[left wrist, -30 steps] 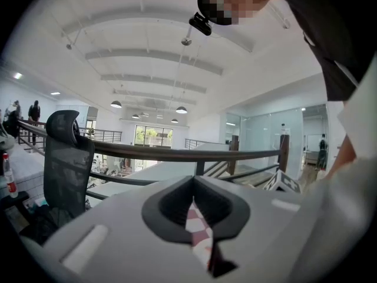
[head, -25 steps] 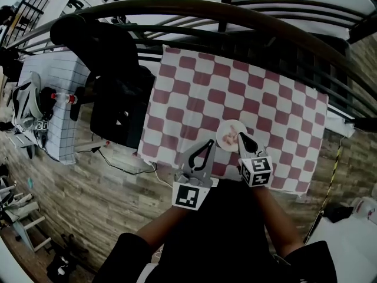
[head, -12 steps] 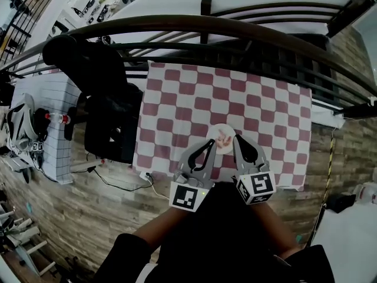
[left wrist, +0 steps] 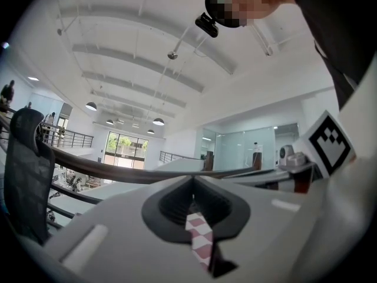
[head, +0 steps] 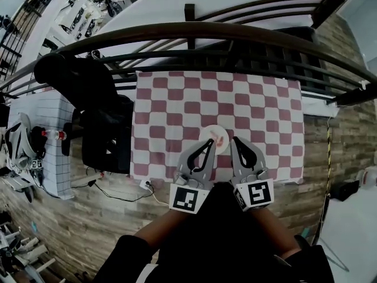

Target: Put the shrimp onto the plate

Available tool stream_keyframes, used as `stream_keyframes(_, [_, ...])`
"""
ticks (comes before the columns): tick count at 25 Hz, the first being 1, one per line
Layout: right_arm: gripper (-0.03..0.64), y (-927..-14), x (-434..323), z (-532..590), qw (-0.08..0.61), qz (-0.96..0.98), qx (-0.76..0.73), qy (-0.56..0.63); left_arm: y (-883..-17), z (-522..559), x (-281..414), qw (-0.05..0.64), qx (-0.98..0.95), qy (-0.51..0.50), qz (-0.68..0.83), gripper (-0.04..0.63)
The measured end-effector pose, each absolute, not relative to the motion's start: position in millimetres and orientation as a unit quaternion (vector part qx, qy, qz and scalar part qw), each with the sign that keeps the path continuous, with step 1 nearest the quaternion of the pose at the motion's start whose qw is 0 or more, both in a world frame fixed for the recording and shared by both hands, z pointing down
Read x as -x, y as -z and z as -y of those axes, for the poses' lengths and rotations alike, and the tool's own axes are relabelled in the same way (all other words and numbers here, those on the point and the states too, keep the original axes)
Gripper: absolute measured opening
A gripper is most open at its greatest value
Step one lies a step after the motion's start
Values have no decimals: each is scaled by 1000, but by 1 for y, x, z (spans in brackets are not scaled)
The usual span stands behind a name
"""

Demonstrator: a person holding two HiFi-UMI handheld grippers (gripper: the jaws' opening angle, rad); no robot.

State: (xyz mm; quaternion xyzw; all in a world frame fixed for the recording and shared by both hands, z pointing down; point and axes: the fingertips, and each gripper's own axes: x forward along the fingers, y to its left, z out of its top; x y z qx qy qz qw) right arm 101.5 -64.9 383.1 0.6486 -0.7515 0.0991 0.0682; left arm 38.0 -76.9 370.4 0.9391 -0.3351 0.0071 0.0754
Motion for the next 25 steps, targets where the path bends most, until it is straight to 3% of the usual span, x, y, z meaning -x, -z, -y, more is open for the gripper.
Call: stream_keyframes(25, [-3, -364, -99, 54, 65, 746, -659, -69, -365, 71, -40, 68, -942, 5, 328, 8])
